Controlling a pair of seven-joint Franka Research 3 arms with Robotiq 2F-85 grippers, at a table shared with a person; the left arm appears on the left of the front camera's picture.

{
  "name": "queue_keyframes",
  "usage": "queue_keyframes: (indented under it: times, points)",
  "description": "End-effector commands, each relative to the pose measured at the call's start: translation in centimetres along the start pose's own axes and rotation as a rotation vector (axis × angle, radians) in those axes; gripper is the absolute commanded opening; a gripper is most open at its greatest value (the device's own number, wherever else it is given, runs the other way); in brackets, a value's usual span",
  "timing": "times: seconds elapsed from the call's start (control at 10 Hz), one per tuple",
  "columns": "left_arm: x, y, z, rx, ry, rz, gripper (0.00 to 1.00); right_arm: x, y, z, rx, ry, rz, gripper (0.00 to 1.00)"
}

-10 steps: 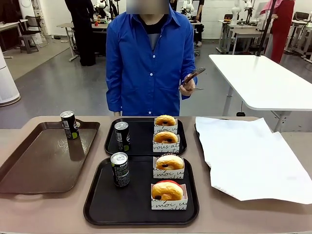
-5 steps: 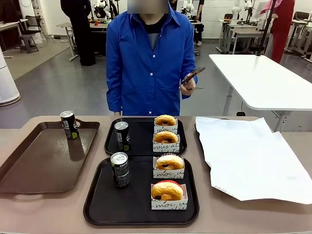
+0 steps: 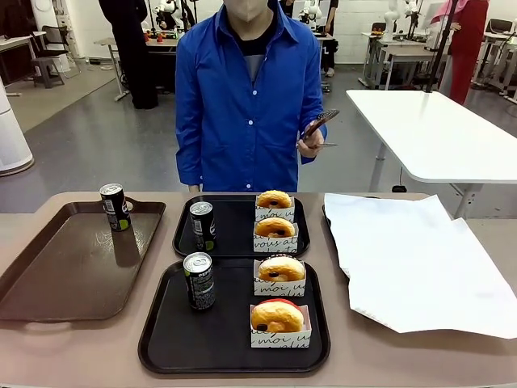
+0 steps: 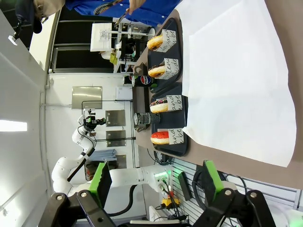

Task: Set up donuts and drinks on trays.
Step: Pick up one Pepsi coke from the Handle tray and place it on the Flat Tray without a Pepsi coke.

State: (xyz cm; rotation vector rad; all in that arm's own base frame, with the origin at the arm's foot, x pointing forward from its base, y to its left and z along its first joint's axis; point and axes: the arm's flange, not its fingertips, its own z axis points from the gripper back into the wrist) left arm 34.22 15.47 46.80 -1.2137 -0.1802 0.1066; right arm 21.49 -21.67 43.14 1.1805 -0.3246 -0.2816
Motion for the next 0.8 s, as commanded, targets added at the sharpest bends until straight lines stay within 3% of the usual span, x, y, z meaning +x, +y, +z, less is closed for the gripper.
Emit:
queue_keyframes:
  times: [0.0, 0.7]
  points:
    - [-0.23, 0.07, 0.02, -0.018, -0.012, -0.014, 1.00, -0.09, -0.02, 0.01, 0.017, 0.003, 0.008, 1.00]
    - [-0.23, 0.07, 0.02, -0.018, -0.012, -0.014, 1.00, -0.09, -0.02, 0.01, 0.017, 0.003, 0.008, 1.00]
